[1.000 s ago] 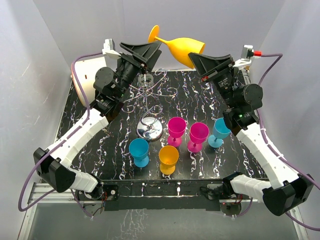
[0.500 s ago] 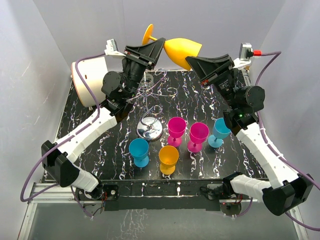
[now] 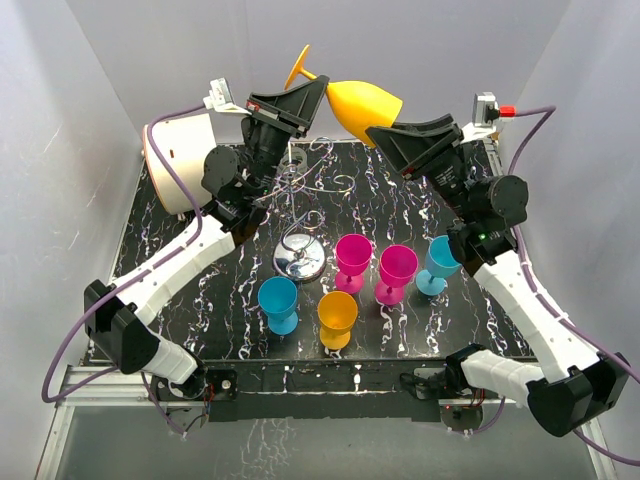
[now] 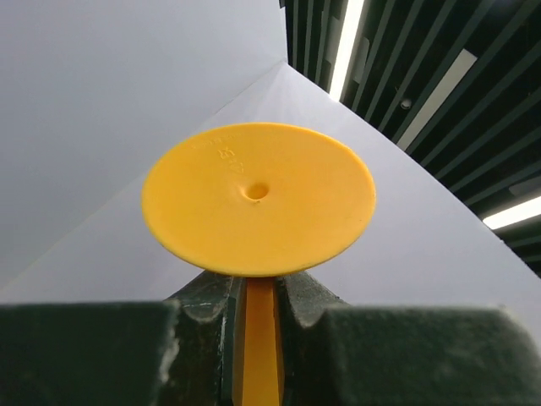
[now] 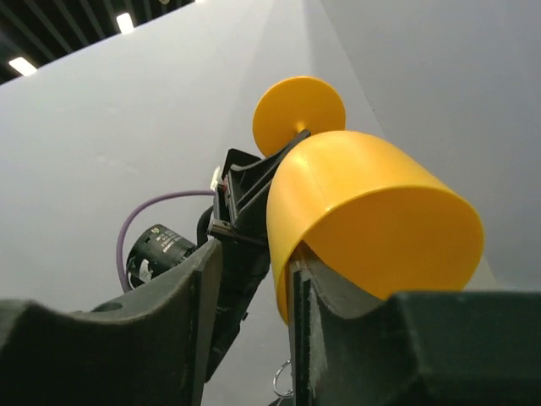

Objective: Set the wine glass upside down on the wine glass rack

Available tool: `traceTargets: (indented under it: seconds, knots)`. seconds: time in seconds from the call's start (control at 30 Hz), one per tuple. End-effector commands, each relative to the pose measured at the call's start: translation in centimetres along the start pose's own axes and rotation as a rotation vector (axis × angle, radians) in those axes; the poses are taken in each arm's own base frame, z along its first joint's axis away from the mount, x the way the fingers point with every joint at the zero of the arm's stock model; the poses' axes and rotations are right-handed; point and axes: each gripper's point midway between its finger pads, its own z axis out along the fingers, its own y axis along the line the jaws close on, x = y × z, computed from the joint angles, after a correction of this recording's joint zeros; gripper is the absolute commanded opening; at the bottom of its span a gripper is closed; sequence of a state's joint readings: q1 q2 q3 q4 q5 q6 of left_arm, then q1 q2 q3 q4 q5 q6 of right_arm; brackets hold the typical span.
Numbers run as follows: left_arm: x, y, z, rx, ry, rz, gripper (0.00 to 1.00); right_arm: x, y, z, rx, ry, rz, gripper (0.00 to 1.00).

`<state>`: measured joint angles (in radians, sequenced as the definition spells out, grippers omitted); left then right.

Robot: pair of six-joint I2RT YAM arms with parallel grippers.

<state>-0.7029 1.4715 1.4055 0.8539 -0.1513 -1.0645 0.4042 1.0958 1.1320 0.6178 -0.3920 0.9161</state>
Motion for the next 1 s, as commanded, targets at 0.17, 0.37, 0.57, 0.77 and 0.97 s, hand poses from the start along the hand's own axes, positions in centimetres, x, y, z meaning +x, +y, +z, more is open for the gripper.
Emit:
traceTargets:
  seconds: [0.17,0.37,0.57,0.77,0.97]
  knots:
    - [-2.9,-4.8,1.5,0.07,0.039,0.278,0.0,-2.3,1.1,-1.4,0.101,-0.031,-0.096,0.64]
    - [-7.0,-2.2,1.2,-0.124,0.054,0.552,0.0,-2.6,-0.4,-2.2,0.225,-0.016,-0.11,0.68]
    - [-10.0,-0.4,0.9,-0.26,0.11,0.811,0.0,-1.1,-1.1,-0.5,0.24,0.13,-0.119,0.68]
    - [-14.1,1.1,0.1,-0.398,0.045,1.018,0.0,-0.1,-1.4,2.5,0.191,0.208,-0.038,0.68]
    - [-17.6,3.6,-1.1,-0.533,-0.022,1.157,0.0,1.3,-2.7,6.1,0.166,0.244,0.058,0.67]
